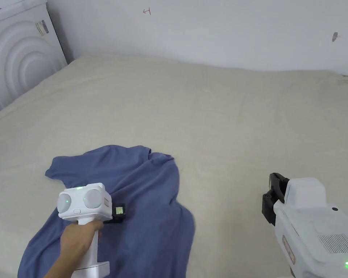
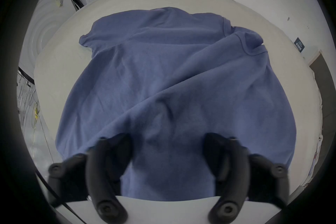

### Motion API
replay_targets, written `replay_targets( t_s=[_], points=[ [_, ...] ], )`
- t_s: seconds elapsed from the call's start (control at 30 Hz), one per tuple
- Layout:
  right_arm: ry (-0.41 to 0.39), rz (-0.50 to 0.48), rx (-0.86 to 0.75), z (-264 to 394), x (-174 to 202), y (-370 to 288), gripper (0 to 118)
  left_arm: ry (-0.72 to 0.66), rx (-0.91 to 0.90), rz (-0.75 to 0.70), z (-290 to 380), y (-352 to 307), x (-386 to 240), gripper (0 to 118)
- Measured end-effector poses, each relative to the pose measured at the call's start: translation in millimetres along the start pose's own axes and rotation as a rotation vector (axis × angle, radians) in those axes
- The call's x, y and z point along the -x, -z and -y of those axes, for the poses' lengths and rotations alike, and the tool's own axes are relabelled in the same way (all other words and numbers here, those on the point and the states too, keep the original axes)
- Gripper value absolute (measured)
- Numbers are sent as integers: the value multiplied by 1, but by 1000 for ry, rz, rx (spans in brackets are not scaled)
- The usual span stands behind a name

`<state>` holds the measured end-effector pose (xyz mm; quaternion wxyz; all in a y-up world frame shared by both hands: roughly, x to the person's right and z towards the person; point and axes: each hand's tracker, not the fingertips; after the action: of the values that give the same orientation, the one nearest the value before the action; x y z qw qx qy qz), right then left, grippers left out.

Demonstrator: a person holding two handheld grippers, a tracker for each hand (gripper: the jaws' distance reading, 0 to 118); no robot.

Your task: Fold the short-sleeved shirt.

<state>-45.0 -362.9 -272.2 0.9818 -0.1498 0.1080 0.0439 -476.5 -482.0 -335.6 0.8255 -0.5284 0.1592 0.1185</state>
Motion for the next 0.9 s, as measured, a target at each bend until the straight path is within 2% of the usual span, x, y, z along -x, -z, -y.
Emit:
replay_targets(
  t_s=[0.03, 0.07, 0.1, 0.2, 0.3, 0.5, 0.57, 0.73, 0.9],
  points=[
    [3, 2, 2, 1, -2, -1, 2, 13, -10, 3, 0, -3, -1, 32],
    [9, 4, 5, 1, -3, -1, 2, 33, -29, 0, 0, -5, -2, 13],
    [15, 6, 6, 2, -5, -1, 2, 57, -38, -3, 3, -7, -6, 0],
    [29, 14, 4, 1, -10, -4, 2, 90, -49, 9, 7, -10, -3, 0],
    [39, 21, -5, -2, -15, -10, 2, 64, -108, 62, 11, -25, 4, 0],
    [49, 36, -39, -10, -26, -24, 2, -151, -228, 321, 18, -77, 39, 0],
    [58, 41, -49, -12, -31, -30, 2, -163, -259, 385, 18, -97, 40, 0],
    [72, 61, -71, -14, -42, -44, 2, -60, -347, 492, 13, -152, 1, 0],
    [96, 89, -94, -16, -58, -61, 2, 70, -409, 607, -4, -198, -66, 0]
  ],
)
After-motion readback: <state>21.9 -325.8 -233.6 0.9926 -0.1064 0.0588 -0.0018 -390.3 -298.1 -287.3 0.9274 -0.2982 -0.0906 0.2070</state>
